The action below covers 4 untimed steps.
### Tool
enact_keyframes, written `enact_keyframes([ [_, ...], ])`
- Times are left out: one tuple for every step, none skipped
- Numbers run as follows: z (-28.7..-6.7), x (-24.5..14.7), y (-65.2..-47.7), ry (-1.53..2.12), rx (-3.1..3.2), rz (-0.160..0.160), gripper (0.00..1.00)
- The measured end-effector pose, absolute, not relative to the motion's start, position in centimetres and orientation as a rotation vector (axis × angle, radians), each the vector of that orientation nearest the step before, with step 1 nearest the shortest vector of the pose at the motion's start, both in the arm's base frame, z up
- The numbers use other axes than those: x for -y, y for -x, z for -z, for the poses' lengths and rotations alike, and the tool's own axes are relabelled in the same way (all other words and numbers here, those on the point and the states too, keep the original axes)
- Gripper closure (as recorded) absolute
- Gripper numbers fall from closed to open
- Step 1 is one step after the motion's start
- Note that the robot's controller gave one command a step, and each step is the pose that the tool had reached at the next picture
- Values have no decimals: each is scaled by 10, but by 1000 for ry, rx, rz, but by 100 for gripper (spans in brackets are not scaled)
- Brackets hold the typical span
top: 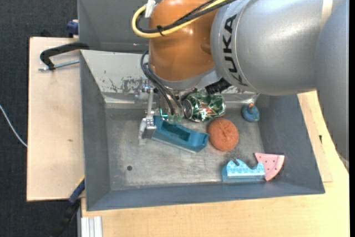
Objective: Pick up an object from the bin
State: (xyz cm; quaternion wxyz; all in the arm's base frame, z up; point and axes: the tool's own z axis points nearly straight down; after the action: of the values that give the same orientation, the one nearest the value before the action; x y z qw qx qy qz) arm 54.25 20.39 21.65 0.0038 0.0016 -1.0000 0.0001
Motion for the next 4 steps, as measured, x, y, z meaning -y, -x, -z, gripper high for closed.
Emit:
enact_keyframes([
  [-221, -203, -545, 0, 3142, 3, 0],
  [-156, -161, -555, -18, 3146, 4, 0],
  [-151, -118, -561, -414, 3118, 3, 0],
  [-123, -103, -585, -228, 3139, 3, 0],
])
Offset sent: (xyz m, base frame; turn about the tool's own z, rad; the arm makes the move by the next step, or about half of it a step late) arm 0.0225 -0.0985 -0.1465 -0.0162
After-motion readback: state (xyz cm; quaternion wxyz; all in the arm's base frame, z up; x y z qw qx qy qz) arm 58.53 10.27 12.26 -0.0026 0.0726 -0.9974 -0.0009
